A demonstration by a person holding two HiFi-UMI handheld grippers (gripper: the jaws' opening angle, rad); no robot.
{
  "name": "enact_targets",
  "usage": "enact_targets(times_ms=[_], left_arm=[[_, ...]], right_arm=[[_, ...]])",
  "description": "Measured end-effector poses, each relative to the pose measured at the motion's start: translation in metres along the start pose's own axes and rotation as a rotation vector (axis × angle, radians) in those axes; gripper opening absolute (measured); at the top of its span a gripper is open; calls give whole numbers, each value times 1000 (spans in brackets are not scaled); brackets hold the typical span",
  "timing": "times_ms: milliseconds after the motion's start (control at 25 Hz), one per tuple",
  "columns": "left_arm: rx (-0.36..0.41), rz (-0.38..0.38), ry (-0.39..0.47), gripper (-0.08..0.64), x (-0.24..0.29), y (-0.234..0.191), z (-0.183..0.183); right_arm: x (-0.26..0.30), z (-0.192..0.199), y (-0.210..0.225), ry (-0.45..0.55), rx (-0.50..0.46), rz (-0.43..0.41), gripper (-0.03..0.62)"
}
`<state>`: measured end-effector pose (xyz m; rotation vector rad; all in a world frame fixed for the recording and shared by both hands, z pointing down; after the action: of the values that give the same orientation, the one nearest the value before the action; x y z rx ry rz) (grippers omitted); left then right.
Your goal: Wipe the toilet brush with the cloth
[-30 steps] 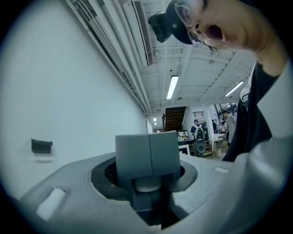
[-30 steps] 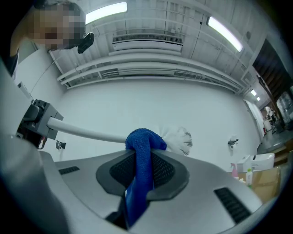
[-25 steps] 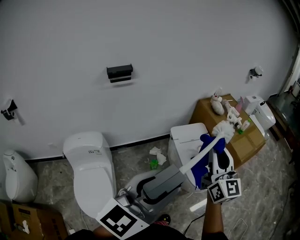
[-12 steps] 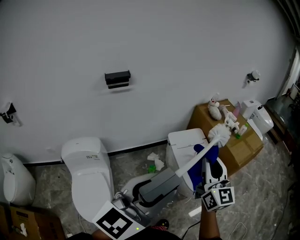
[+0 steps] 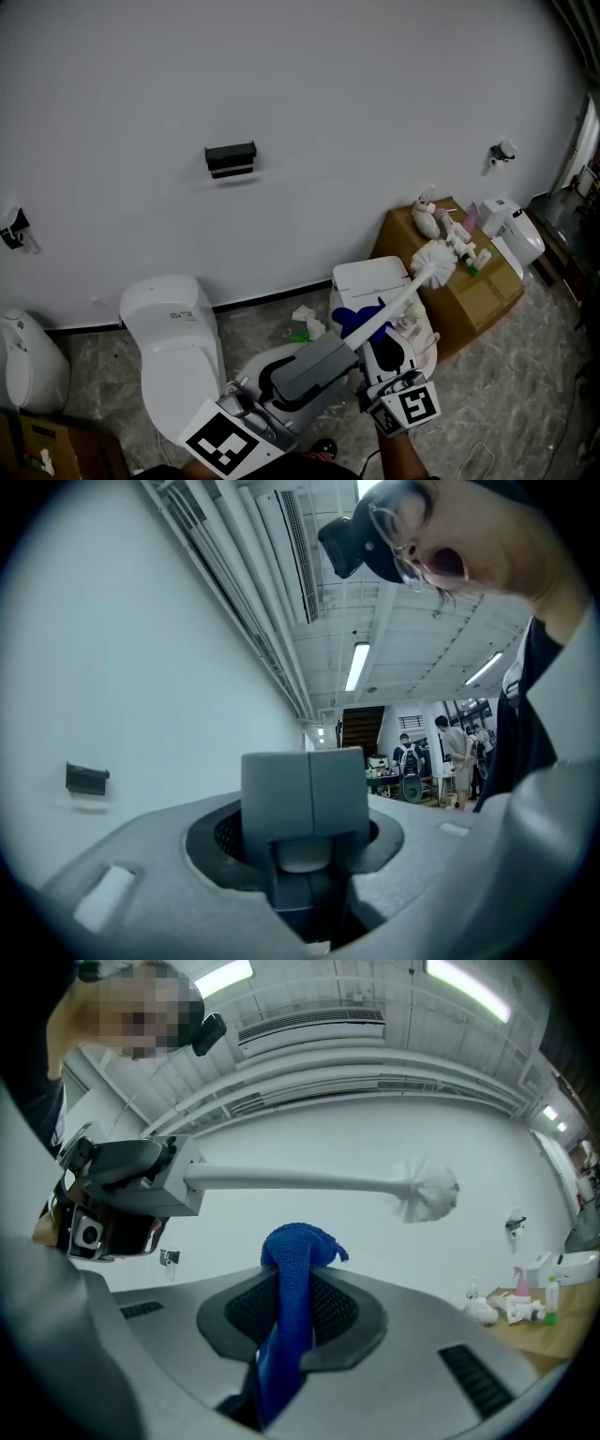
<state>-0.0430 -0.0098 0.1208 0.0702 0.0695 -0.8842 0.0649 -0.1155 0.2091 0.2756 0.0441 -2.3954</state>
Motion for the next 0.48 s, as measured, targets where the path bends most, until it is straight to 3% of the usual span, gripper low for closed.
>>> enact_targets(times_ms=[480], left_arm=[[-28,-4,-43,175,3,-10,5]], right_arm=[[19,-16,-42,62,-104,-177,69]])
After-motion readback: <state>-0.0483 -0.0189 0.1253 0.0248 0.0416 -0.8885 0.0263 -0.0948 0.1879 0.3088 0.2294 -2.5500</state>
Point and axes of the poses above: the fingertips, and each gripper's own axes: x forward along the fingers, y to its right, z out of its underside, the point moved 5 cm from there along -x, backward along the fingers, and after that the axes turned 1 degree about x, right-handed, at the moved point
